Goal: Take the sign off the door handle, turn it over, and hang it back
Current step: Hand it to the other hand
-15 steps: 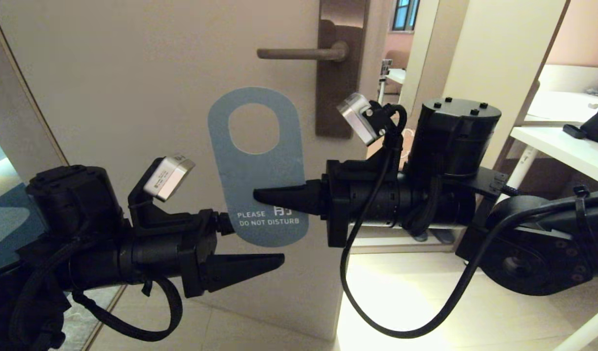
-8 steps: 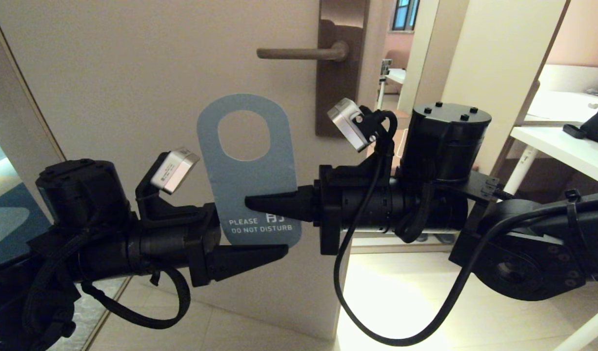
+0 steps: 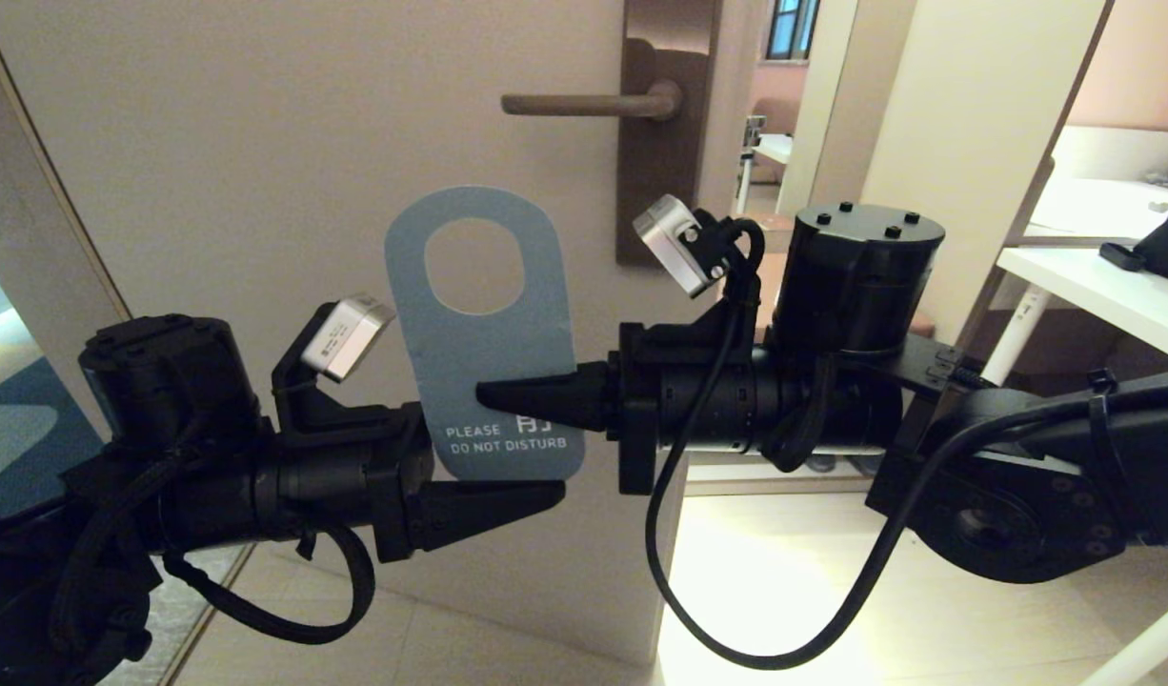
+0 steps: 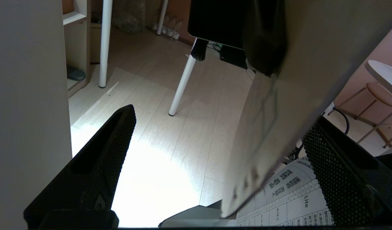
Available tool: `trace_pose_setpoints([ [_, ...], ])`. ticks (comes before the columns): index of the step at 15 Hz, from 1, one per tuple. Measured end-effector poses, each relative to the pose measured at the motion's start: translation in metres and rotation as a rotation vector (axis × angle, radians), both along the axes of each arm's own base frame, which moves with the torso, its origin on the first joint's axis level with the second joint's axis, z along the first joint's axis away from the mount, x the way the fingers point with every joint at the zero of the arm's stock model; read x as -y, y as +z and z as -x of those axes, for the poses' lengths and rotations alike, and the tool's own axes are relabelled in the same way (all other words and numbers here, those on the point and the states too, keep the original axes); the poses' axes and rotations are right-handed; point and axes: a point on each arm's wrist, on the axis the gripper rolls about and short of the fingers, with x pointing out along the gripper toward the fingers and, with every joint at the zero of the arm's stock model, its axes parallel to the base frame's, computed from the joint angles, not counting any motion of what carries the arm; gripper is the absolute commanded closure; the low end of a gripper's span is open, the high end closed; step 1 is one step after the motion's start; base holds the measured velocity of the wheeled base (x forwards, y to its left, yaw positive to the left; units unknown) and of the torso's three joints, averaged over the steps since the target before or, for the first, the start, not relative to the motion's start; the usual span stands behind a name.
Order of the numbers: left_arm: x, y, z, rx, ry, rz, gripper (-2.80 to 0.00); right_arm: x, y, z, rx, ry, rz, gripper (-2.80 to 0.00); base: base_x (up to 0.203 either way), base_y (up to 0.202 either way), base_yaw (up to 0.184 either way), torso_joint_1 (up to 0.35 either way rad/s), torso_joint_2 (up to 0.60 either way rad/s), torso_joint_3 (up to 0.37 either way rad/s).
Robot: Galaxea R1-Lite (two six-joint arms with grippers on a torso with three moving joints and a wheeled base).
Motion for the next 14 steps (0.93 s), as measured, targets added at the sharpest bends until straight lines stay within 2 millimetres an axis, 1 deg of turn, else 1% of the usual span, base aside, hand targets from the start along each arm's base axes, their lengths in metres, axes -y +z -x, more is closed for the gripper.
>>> trace_pose_setpoints([
  [5,0.0009,-0.0023,-0.0019,-0.002,0.001,0.000,-2.80,-0.0017,-0.0036,-0.0020,-0.007,-0.011,0.006,0.00,0.000,0.000,0.000,0.000,0.00,0.000],
  [14,0.0008,-0.0049,-0.0016,0.005,0.001,0.004,-2.80,-0.0027,-0.0040,-0.0025,-0.006,-0.009,0.006,0.00,0.000,0.000,0.000,0.000,0.00,0.000],
])
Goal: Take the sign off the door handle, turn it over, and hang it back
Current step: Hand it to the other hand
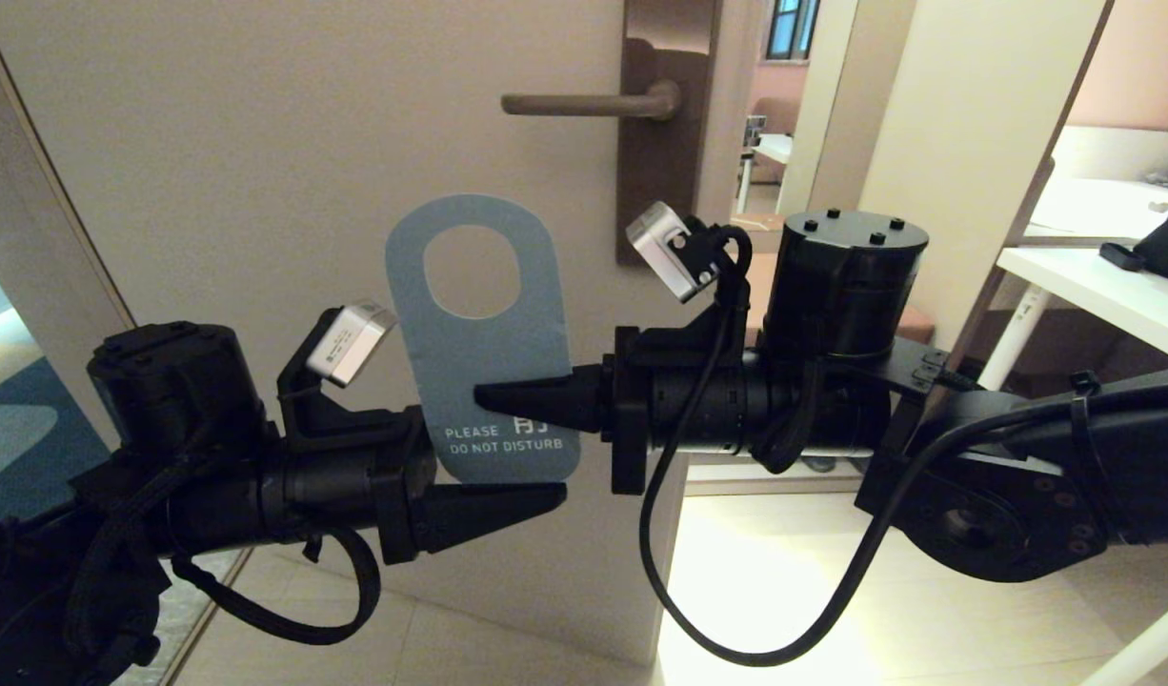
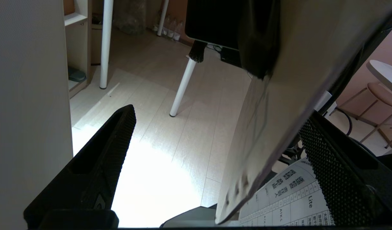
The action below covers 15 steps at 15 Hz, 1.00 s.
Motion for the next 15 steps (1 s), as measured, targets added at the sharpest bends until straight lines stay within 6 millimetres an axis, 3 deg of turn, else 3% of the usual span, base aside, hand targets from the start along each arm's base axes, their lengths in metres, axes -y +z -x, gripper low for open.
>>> trace_pose_setpoints([
  [10,-0.0001,0.0041,0.0005,0.046,-0.001,0.021,-2.80,-0.0025,0.0000,0.0026,0.000,0.010,0.000,0.00,0.000,0.000,0.000,0.000,0.00,0.000],
  [11,-0.0001,0.0041,0.0007,0.048,-0.002,0.022,0.00,-0.0032,0.0000,0.0034,0.000,0.013,0.000,0.00,0.000,0.000,0.000,0.000,0.00,0.000],
  [15,0.0004,0.0039,0.0010,0.043,-0.005,0.023,0.00,-0.0040,0.0000,0.0042,0.000,0.016,0.000,0.00,0.000,0.000,0.000,0.000,0.00,0.000],
])
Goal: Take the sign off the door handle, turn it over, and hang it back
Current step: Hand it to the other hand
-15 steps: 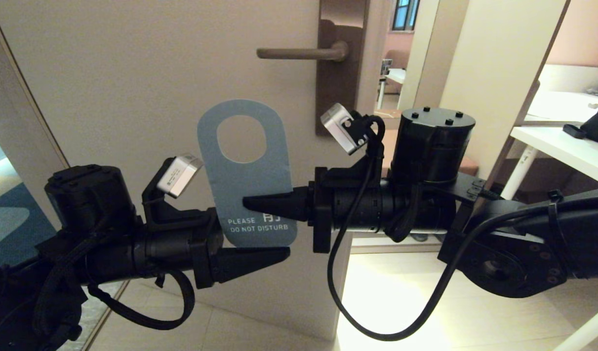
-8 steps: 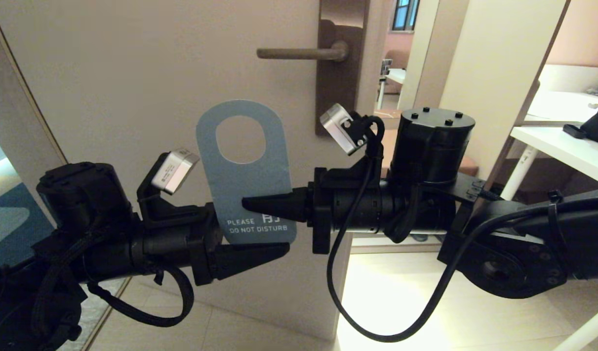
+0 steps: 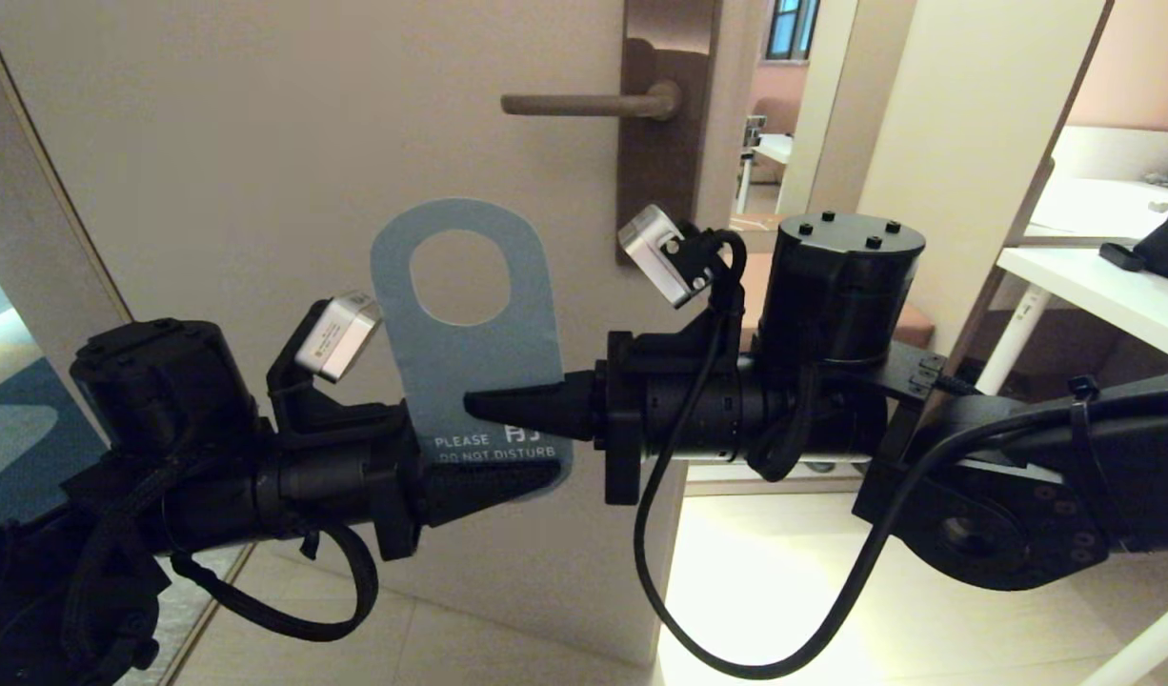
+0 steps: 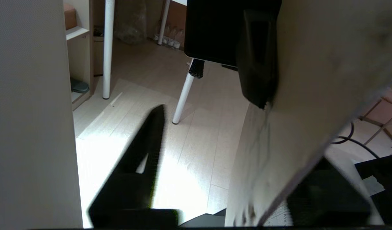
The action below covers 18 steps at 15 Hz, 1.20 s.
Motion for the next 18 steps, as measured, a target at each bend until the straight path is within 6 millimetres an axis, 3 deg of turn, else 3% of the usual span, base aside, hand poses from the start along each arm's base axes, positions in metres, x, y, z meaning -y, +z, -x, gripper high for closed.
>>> trace_pose_setpoints([
  [14,0.0033,-0.0009,0.0041,-0.013,-0.018,0.000,0.00,0.0000,-0.0012,0.0002,0.000,0.000,0.003,0.00,0.000,0.000,0.000,0.000,0.00,0.000],
  [15,0.0031,-0.0013,0.0047,-0.014,-0.019,-0.001,0.00,0.0001,-0.0015,0.0003,0.001,-0.001,0.004,-2.80,0.000,0.000,0.000,0.000,0.00,0.000],
  [18,0.0019,-0.0023,0.0072,-0.016,-0.018,-0.003,0.00,0.0003,-0.0024,0.0002,-0.004,-0.004,0.007,-2.80,0.000,0.000,0.000,0.000,0.00,0.000],
])
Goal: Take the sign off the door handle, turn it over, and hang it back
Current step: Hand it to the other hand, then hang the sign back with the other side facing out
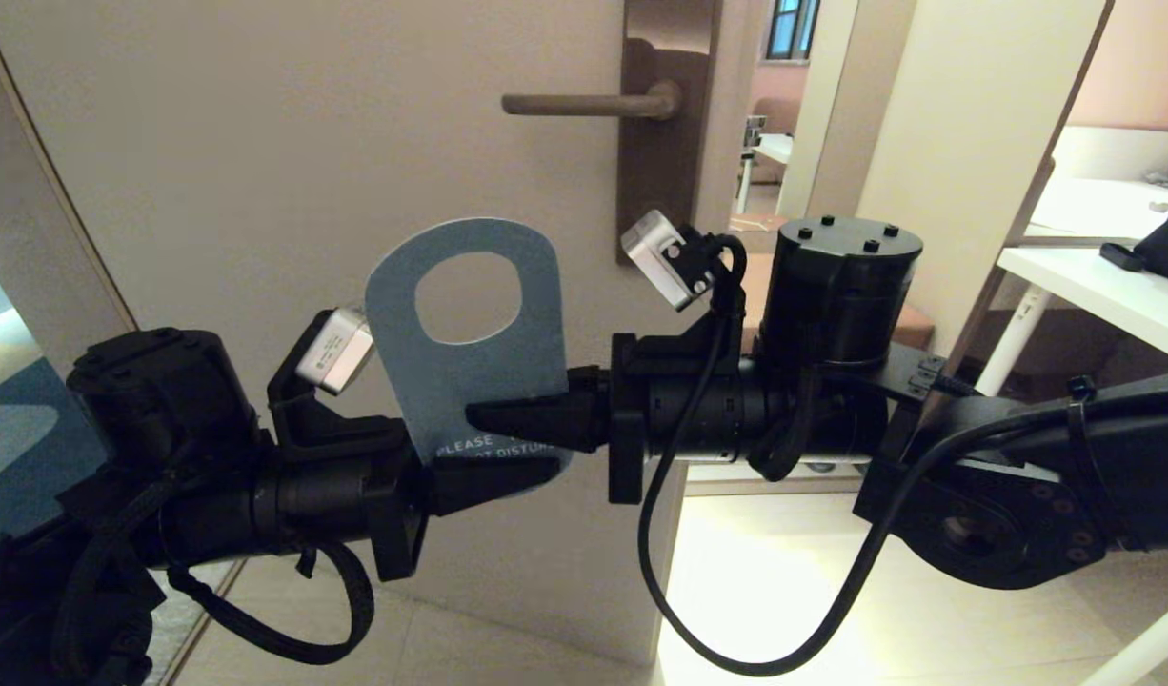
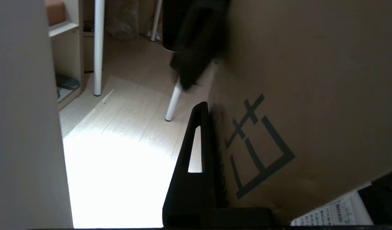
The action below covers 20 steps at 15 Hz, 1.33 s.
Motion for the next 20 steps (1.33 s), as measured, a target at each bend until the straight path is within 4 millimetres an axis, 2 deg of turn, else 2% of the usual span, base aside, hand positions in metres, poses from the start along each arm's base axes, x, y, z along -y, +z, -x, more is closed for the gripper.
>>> trace_pose_setpoints([
  [9,-0.009,-0.002,0.014,-0.014,0.009,-0.006,0.00,0.001,0.001,0.000,0.004,0.001,-0.002,-2.80,0.000,0.000,0.000,0.000,0.00,0.000],
  [20,-0.054,0.000,0.032,0.003,0.163,-0.001,0.00,0.020,0.011,0.001,0.016,-0.042,-0.016,-2.80,0.000,0.000,0.000,0.000,0.00,0.000],
])
